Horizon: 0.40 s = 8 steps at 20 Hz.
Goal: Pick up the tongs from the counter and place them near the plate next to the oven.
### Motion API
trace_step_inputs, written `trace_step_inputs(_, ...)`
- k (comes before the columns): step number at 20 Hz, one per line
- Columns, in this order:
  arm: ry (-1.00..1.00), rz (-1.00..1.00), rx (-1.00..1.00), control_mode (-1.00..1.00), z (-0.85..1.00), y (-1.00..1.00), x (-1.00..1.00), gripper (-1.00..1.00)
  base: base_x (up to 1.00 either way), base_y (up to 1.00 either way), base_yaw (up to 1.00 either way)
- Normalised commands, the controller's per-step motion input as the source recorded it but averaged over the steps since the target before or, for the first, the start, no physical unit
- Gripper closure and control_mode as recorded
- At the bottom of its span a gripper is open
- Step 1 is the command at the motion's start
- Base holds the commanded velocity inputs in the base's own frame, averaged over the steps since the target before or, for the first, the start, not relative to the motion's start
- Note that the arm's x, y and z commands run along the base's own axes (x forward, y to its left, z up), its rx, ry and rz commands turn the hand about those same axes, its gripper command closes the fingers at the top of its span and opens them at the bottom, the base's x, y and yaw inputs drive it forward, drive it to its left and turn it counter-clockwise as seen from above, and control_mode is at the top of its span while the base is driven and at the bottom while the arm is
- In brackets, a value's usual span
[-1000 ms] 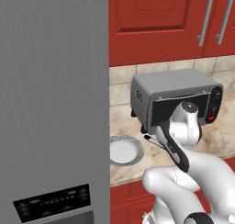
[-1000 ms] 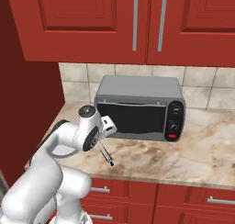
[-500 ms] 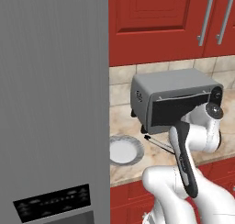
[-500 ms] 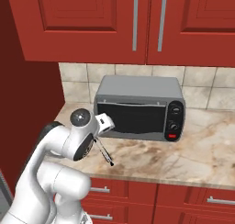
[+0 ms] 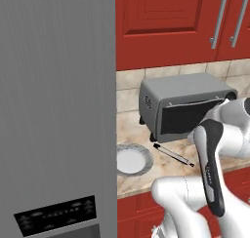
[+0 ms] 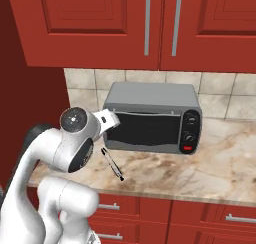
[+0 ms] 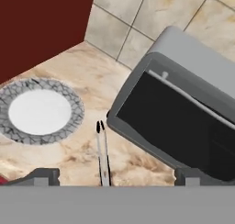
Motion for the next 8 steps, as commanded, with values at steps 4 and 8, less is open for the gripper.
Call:
trace_step_inputs(4,-0.12,0.0,0.01,-1.0,0.62,0.09,-0.47,-1.0,0.0,0.0,0.0)
trace_step_inputs(8,-0.13,0.0,0.0,-1.0,0.56,0.16,-0.51,-1.0,0.0,0.0,0.0)
